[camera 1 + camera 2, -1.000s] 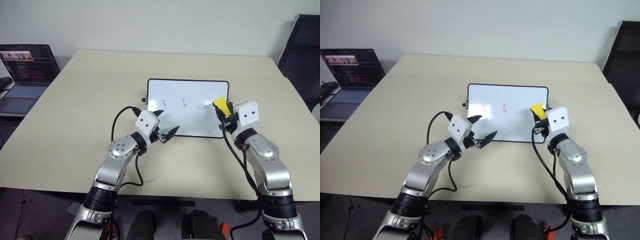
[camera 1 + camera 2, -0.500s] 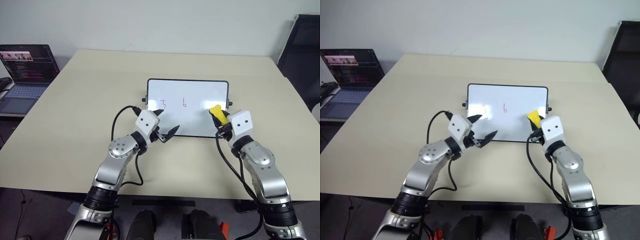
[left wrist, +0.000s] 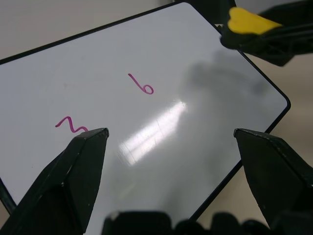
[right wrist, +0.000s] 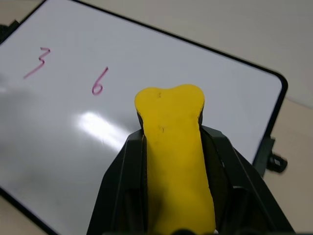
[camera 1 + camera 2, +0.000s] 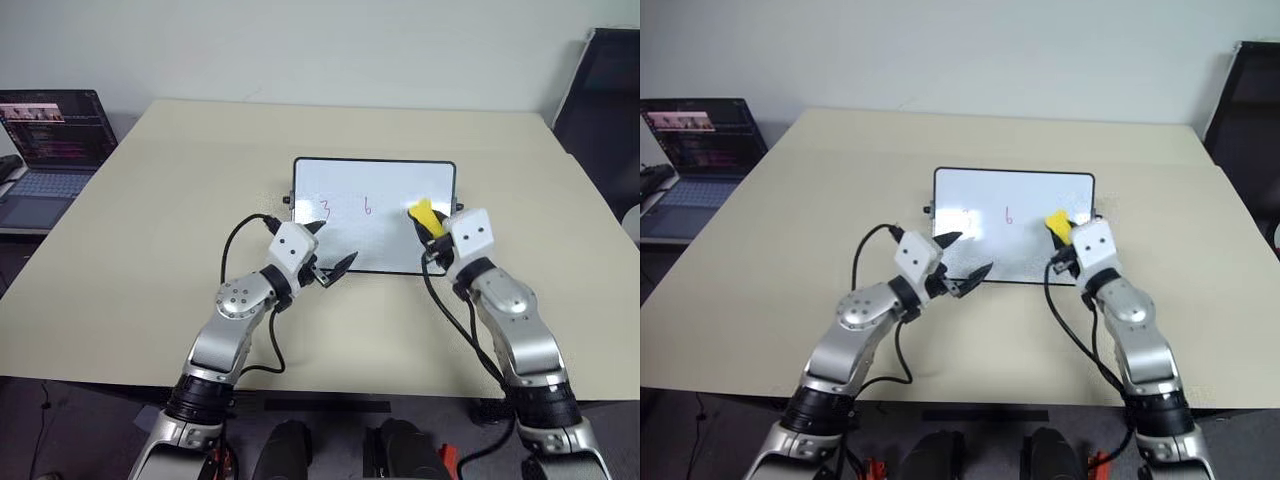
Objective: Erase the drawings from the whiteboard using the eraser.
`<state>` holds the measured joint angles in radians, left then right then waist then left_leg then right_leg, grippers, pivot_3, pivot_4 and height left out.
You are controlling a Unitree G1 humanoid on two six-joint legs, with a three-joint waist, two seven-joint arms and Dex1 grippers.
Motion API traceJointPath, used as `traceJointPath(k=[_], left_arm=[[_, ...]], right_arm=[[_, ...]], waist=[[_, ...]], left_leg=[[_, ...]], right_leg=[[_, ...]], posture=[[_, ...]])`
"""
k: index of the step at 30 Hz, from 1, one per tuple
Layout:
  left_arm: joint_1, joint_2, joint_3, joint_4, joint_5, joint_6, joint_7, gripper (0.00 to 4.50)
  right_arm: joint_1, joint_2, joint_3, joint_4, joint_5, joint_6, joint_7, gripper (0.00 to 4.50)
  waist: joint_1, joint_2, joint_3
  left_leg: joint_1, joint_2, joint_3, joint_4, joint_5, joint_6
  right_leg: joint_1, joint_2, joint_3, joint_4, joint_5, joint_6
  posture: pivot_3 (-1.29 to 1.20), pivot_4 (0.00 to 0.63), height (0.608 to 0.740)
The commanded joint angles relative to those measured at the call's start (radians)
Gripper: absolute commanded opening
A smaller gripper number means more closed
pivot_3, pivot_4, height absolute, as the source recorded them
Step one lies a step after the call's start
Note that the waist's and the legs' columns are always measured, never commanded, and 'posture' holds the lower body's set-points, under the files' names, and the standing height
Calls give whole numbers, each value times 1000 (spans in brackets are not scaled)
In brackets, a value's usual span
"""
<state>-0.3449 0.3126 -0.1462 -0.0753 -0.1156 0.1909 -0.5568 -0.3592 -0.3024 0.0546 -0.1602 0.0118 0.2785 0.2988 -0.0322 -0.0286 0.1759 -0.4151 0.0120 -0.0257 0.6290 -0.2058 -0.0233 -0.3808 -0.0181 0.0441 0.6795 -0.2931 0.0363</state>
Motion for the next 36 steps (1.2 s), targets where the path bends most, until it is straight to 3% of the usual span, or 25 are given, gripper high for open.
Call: traceJointPath(k=[1, 20, 36], left_arm=[[14, 10, 25, -60, -6, -3, 9, 4500], [47, 13, 48, -79, 14, -5, 62, 4500], [59, 29, 66, -100, 13, 16, 78, 4500]], right_arm=[[-78, 13, 14, 50, -11, -51, 8, 1183], [-427, 30, 46, 602, -75, -358, 64, 1183], [-482, 46, 54, 798, -103, -451, 54, 1183]], waist=[[1, 0, 0], [1, 0, 0], [0, 0, 0]], left_leg=[[0, 0, 0, 0, 0, 0], [0, 0, 0, 0, 0, 0], [0, 0, 0, 0, 0, 0]], right_leg=[[0, 0, 0, 0, 0, 0], [0, 0, 0, 0, 0, 0], [-1, -1, 0, 0, 0, 0]], posture=[[0, 150, 740], [0, 150, 740], [0, 150, 740]])
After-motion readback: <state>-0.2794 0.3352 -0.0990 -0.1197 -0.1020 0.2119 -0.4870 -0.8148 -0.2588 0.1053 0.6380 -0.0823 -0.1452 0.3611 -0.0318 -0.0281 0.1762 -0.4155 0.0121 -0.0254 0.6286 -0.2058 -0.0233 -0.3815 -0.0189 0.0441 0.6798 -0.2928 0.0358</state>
